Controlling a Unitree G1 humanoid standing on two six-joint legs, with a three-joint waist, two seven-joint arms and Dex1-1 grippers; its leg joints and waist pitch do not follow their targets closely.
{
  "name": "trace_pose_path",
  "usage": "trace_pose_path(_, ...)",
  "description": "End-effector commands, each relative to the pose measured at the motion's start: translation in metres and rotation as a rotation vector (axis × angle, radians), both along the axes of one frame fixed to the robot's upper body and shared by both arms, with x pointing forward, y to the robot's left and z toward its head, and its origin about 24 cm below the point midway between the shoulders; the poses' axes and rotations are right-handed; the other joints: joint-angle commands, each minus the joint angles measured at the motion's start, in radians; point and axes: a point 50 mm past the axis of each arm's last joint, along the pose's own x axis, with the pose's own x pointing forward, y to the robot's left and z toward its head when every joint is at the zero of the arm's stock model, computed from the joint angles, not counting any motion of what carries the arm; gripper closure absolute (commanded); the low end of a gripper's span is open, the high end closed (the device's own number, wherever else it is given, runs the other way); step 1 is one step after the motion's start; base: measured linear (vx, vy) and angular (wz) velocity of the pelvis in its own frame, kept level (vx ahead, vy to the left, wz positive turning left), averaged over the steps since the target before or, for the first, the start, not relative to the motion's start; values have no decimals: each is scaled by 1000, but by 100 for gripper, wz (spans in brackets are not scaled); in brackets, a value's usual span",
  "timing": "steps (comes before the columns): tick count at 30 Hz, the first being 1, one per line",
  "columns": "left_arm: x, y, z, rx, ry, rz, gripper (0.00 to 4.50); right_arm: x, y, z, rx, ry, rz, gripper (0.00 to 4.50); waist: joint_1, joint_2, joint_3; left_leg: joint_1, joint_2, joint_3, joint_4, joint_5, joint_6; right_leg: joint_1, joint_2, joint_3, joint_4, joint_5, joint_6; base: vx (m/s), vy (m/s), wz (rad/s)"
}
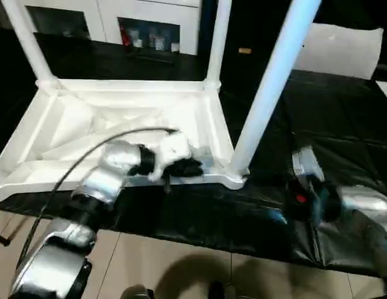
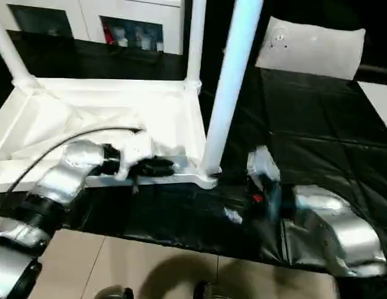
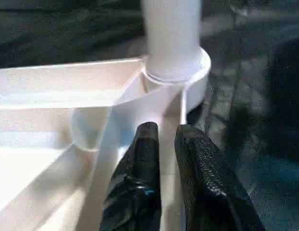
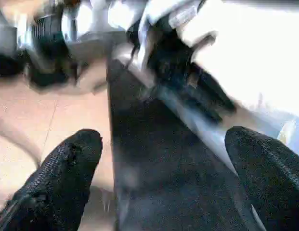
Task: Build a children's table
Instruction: Rotate leg to tighten, then rotate table base
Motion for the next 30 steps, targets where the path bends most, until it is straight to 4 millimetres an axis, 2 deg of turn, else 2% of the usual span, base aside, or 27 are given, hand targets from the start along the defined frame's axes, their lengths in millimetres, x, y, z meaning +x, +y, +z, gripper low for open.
trace_pose_path(1,-8,11,1,-47,30,68,342,5,12,8,32,-22,-53,0,3,0,-80,-2,42,-11,-72,-176,40,56,-64,54,-64,-367,-159,0,0,0)
trace_pose_path(2,-8,11,1,-47,30,68,337,5,12,8,32,-22,-53,0,4,0,-81,-1,43,-11,-73,-171,39,57,-62,54,-63,-352,-162,0,0,0)
trace_pose_path(3,-10,16,0,-56,34,93,332,5,15,9,41,-23,-68,0,6,5,-81,6,42,-7,-71,-169,38,53,-58,57,-61,-322,-166,0,0,0)
trace_pose_path(5,-20,33,-1,-93,43,194,315,7,26,9,82,-14,-96,0,7,9,-81,3,44,-8,-73,-166,32,57,-60,59,-52,-286,-179,0,0,0)
trace_pose_path(6,-25,40,0,-102,47,223,306,6,30,8,93,-10,-99,0,2,8,-79,0,42,-7,-76,-175,32,56,-55,57,-57,-290,-179,0,0,0)
trace_pose_path(7,-38,54,1,-120,61,284,300,6,40,7,112,-3,-109,0,1,11,-79,0,47,-10,-77,-170,20,59,-61,60,-46,-267,-191,0,0,0)
trace_pose_path(8,-47,62,3,-125,72,313,292,7,47,5,121,3,-120,0,-4,12,-75,-6,47,-12,-80,-173,21,60,-59,59,-49,-276,-190,0,0,0)
trace_pose_path(9,-47,62,3,-125,72,313,282,7,47,5,121,3,-120,0,-6,12,-75,-3,46,-11,-80,-181,16,57,-56,58,-49,-288,-188,0,0,0)
trace_pose_path(10,-58,70,5,-124,85,343,263,8,55,3,127,11,-144,0,-7,14,-75,8,43,-7,-77,-205,11,52,-54,61,-57,-322,-178,0,0,0)
trace_pose_path(11,-64,72,5,-121,96,348,255,9,58,1,124,17,-161,0,-9,15,-73,3,43,-8,-80,-194,10,53,-53,62,-54,-309,-181,0,0,0)
trace_pose_path(14,-96,75,7,-115,172,332,227,13,76,-7,109,39,-252,0,-14,16,-58,4,44,-9,-91,-258,-11,45,-48,63,-61,-380,-163,0,0,0)
trace_pose_path(15,-103,73,6,-115,197,322,218,14,81,-10,110,51,-274,0,-17,15,-57,4,43,-11,-91,-276,-15,45,-49,63,-62,-405,-156,0,0,0)
trace_pose_path(16,-115,71,3,-101,231,326,218,17,90,-14,111,72,-328,0,-21,20,-54,12,42,-10,-91,-312,-24,35,-48,66,-71,-441,-140,0,0,0)
trace_pose_path(17,-118,71,2,-91,237,336,210,17,94,-15,113,78,-341,0,-23,20,-52,11,42,-12,-93,-324,-27,35,-46,66,-72,-451,-136,0,0,0)
trace_pose_path(18,-121,72,1,-80,245,363,202,18,99,-16,114,86,-357,0,-24,26,-49,14,39,-13,-94,-358,-32,31,-43,65,-79,-476,-118,0,0,0)
trace_pose_path(23,-125,79,-7,-11,240,532,168,25,112,-24,91,130,-457,0,-34,25,-44,11,35,-21,-98,-408,-46,32,-39,66,-82,-509,-70,0,0,0)
trace_pose_path(24,-124,82,-9,9,231,576,149,28,113,-26,83,137,-486,0,-37,24,-43,9,32,-22,-97,-412,-48,33,-39,64,-85,-524,-57,0,0,0)
trace_pose_path(26,-121,87,-13,48,215,639,142,33,112,-29,68,137,-531,0,-40,23,-43,11,30,-24,-95,-410,-45,31,-39,65,-89,-540,-42,0,0,0)
trace_pose_path(28,-111,97,-16,101,166,780,135,47,102,-36,19,139,-675,0,-43,23,-45,13,28,-22,-92,-397,-46,28,-38,67,-88,-535,-34,0,0,0)
trace_pose_path(29,-111,97,-16,101,166,780,135,47,102,-36,19,139,-675,0,-43,23,-46,15,27,-22,-92,-393,-46,28,-37,66,-88,-528,-34,0,0,0)
trace_pose_path(30,-106,101,-16,95,164,841,135,56,92,-39,2,146,-764,0,-41,24,-47,14,27,-22,-91,-383,-42,29,-36,68,-88,-508,-36,0,0,0)
